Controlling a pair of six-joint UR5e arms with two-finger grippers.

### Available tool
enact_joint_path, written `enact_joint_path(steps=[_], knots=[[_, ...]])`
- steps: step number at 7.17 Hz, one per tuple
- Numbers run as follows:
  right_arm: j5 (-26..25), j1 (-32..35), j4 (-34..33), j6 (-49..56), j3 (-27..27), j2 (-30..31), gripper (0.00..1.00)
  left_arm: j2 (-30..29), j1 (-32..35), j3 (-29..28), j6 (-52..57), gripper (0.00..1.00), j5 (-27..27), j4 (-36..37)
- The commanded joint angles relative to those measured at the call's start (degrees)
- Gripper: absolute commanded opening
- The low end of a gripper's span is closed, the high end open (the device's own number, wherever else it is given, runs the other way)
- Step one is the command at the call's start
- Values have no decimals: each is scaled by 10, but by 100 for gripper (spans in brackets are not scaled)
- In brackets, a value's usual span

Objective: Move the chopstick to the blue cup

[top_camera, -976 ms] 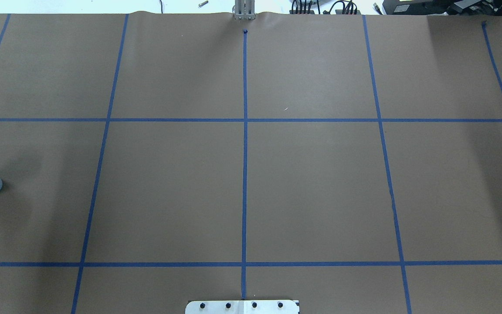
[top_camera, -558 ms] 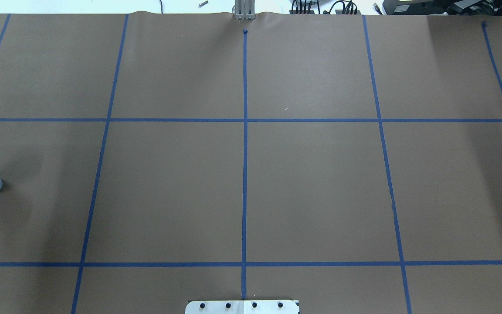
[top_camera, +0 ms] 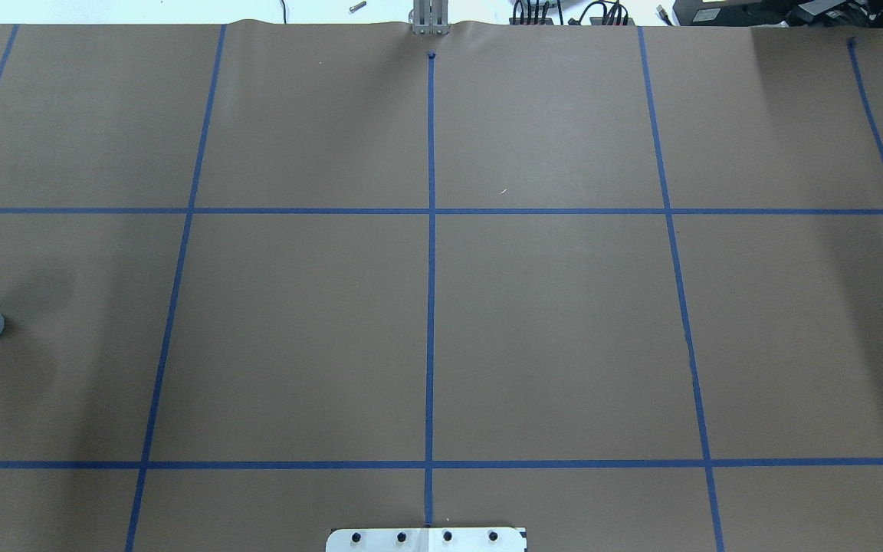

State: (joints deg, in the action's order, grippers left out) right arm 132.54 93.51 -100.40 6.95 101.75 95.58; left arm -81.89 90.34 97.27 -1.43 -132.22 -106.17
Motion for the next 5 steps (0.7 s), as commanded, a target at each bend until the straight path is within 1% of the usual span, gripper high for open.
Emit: enact_joint_path(steps=[1, 3, 5], knots=[[0, 0, 0, 2, -3, -2, 100, 1, -1, -1, 0, 98, 0, 0], [1, 1, 0, 2, -2, -1, 100, 1, -3, -2, 0, 98, -2, -1], [2, 17, 0, 3, 0, 0, 100, 1, -12, -9, -1, 98, -9, -5]])
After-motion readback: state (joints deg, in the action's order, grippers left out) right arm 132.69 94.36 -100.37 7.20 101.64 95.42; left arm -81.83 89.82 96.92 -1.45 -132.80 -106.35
